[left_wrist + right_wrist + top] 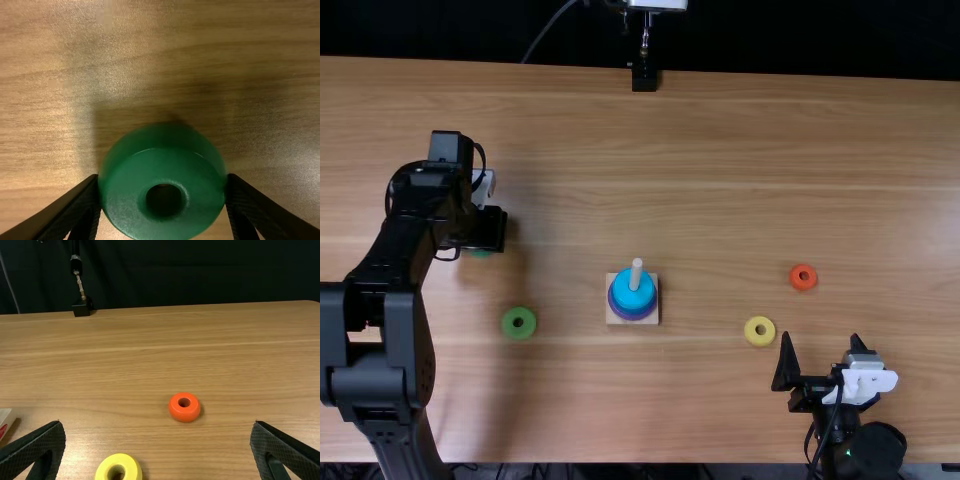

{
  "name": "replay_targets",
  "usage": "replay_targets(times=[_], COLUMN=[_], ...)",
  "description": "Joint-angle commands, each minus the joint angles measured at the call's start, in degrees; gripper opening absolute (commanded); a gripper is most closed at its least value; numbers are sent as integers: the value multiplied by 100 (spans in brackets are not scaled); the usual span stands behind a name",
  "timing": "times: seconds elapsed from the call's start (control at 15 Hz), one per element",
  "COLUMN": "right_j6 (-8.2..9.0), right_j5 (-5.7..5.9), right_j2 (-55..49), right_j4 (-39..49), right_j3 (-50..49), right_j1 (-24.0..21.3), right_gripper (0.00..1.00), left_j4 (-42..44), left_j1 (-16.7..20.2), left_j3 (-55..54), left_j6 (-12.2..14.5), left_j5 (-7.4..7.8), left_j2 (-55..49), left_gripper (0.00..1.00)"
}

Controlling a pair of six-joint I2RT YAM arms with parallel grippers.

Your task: Build the Hanoi tower: stack the rings onto the peg from bottom to top in this color order: purple, dark blue, light blue, dark green, light green, yellow, orange.

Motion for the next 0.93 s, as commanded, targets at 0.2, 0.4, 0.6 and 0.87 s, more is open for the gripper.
replay_targets(times=[0.2, 0.4, 0.6, 0.87], right_j6=[15, 15, 15, 15], right_j5=[-49, -49, -49, -49], right_j2=[-73, -73, -73, -73], right_j4=[-420, -420, -420, -420], right_j3=[-366, -366, -366, -366], right_j1=[-59, -59, -59, -59], right_gripper=[100, 100, 100, 100], left_j4=[-614, -1627, -2006, -1996], left_j1=[-136, -443, -707, -1480], left_j3=[674, 964, 990, 1008], left_j6=[19, 30, 9, -76], left_j5=[81, 102, 946, 1146], left_j2=[-696, -1118, -1575, -2076], left_gripper=[0, 0, 0, 0])
